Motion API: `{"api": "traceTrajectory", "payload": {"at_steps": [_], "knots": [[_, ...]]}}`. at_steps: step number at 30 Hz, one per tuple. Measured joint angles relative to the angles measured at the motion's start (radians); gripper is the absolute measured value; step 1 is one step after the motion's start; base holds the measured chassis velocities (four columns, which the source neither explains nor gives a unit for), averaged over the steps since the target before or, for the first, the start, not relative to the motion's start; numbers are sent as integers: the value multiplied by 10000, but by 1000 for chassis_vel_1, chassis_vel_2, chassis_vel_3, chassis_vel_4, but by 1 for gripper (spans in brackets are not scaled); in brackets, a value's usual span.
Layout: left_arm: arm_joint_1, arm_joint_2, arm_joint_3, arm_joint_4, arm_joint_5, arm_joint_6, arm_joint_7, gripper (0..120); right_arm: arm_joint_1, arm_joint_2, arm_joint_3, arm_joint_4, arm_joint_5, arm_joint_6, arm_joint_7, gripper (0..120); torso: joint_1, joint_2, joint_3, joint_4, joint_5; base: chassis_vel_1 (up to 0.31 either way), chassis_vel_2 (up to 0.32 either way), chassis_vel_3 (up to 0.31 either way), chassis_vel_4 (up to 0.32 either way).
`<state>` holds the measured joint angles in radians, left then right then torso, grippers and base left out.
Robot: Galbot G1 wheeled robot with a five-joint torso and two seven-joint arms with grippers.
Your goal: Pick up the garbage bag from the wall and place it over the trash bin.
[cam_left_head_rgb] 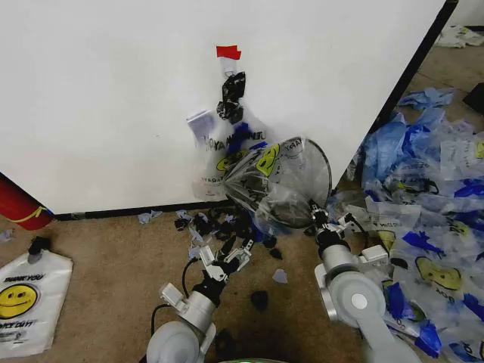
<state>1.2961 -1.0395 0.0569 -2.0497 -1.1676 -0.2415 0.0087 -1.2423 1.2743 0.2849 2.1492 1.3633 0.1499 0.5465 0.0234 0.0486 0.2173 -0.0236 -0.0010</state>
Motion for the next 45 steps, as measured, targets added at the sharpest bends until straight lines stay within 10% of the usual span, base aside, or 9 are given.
{"api": "traceTrajectory", "payload": {"at_steps": [24, 45], "knots": [[-201, -584, 472, 123, -318, -16, 394, 96, -132, 544, -43, -318, -372, -22, -159, 0, 0, 0, 0, 0, 1, 0, 0, 0, 0], [-177, -640, 404, 132, -383, -86, 425, 22, -91, 596, -74, -344, -584, -116, -214, 0, 0, 0, 0, 0, 0, 0, 0, 0, 0]]}}
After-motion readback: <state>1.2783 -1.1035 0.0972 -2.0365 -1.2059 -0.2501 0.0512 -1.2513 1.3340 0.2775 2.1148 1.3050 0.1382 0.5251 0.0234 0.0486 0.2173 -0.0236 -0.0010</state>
